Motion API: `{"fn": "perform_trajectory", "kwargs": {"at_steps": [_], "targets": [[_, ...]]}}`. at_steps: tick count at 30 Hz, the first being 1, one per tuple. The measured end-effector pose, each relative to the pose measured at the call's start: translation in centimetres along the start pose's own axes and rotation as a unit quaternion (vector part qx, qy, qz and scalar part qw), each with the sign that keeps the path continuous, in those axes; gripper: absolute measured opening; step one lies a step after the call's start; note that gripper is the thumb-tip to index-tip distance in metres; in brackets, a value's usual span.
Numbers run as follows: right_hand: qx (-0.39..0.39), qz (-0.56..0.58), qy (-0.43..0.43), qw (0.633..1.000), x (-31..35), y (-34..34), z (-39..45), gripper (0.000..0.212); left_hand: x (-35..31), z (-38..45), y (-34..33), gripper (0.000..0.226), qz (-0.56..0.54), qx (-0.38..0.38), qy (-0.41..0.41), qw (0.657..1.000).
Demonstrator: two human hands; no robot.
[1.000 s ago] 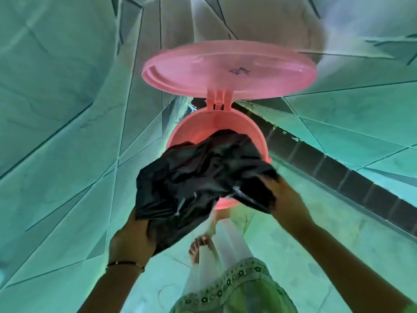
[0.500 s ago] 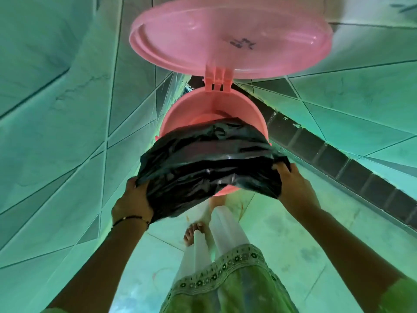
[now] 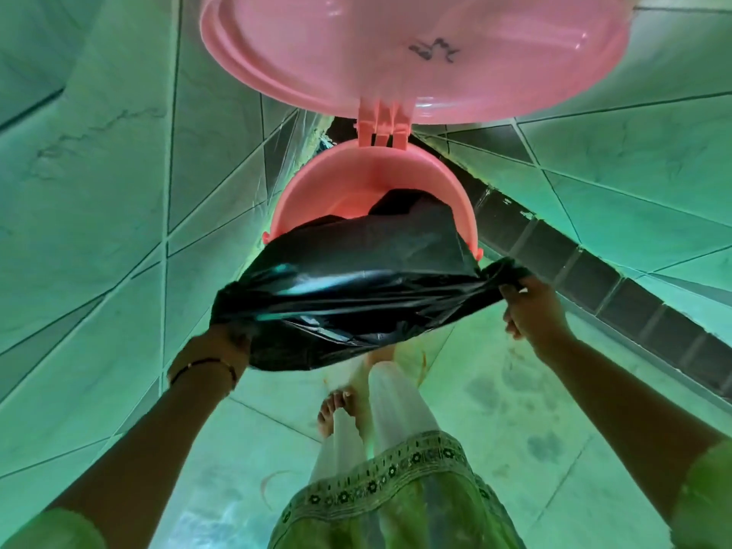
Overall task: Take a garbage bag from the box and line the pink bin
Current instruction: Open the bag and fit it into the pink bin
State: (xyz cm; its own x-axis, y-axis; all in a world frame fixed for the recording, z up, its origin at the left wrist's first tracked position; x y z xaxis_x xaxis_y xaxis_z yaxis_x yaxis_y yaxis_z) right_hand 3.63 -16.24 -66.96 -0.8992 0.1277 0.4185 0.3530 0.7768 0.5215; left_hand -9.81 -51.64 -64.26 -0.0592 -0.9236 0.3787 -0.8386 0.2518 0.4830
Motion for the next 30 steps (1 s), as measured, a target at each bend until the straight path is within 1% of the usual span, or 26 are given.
{"fn": "perform_trajectory", "kwargs": {"at_steps": [1, 2, 6, 8, 11, 14, 15, 16, 18, 19, 22, 23, 25, 26, 28, 30], "targets": [[-0.005, 0.033, -0.005, 0.999, 0.9, -0.3, 0.4, 0.024, -0.6, 0.9, 0.9, 0.050, -0.035, -0.015, 0.002, 0.999], [-0.008, 0.055, -0.002, 0.998, 1.9, -0.6, 0.7, 0.024, -1.2, 1.6, 1.7, 0.050, -0.048, -0.027, -0.001, 0.998], [-0.017, 0.101, 0.001, 0.995, 5.1, -1.4, 2.4, 0.028, -3.5, 3.5, 5.1, 0.044, -0.154, -0.077, -0.040, 0.984], [-0.021, 0.098, 0.025, 0.995, 6.6, -1.9, 3.5, 0.030, -4.8, 4.0, 7.0, 0.038, -0.206, -0.116, -0.078, 0.969], [-0.009, 0.066, 0.084, 0.994, 9.1, -2.9, 4.9, 0.033, -6.9, 4.9, 9.0, 0.036, -0.258, -0.137, -0.118, 0.949], [0.009, 0.044, 0.117, 0.992, 10.9, -3.8, 6.1, 0.048, -8.7, 5.4, 10.5, 0.037, -0.306, -0.142, -0.149, 0.930], [0.018, 0.006, 0.144, 0.989, 11.4, -4.0, 6.3, 0.049, -9.2, 5.5, 11.1, 0.039, -0.308, -0.149, -0.159, 0.926], [0.027, -0.059, 0.185, 0.980, 11.9, -4.2, 6.4, 0.050, -9.7, 5.7, 11.6, 0.040, -0.306, -0.160, -0.170, 0.923], [0.042, -0.180, 0.271, 0.945, 13.1, -4.4, 6.0, 0.054, -10.5, 6.3, 12.6, 0.039, -0.322, -0.174, -0.188, 0.912], [0.046, -0.219, 0.292, 0.930, 13.5, -4.5, 6.0, 0.058, -10.8, 6.5, 12.9, 0.037, -0.338, -0.170, -0.192, 0.906], [0.056, -0.277, 0.281, 0.917, 13.9, -4.5, 7.4, 0.076, -11.3, 7.8, 12.7, 0.037, -0.363, -0.134, -0.187, 0.903], [0.063, -0.320, 0.280, 0.903, 13.7, -4.4, 7.8, 0.077, -11.1, 8.2, 12.4, 0.037, -0.369, -0.120, -0.181, 0.904], [0.090, -0.428, 0.294, 0.850, 12.8, -3.9, 8.2, 0.066, -10.4, 8.9, 11.1, 0.036, -0.394, -0.090, -0.154, 0.901], [0.105, -0.465, 0.301, 0.826, 12.2, -3.6, 8.2, 0.060, -9.9, 9.2, 10.4, 0.035, -0.409, -0.075, -0.130, 0.900], [0.124, -0.491, 0.296, 0.810, 10.7, -2.9, 7.9, 0.051, -8.9, 9.1, 9.1, 0.033, -0.416, -0.051, -0.094, 0.903], [0.127, -0.514, 0.293, 0.796, 9.3, -2.5, 7.3, 0.040, -8.3, 8.7, 8.4, 0.033, -0.384, -0.059, -0.107, 0.915]]}}
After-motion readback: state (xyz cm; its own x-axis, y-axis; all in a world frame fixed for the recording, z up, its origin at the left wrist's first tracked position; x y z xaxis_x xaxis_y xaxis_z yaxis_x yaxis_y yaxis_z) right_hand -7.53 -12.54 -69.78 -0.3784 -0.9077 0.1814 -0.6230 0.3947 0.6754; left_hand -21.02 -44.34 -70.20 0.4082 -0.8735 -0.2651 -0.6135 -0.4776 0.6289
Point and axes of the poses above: each hand's wrist, its own z-axis towards the middle knuckle, its own y-axis out of the back of the hand, x = y × z, the point moved 1 cm from there along z, towards the middle knuckle, and after that the axes turned 14 degrees about z, right-handed, at the moved point
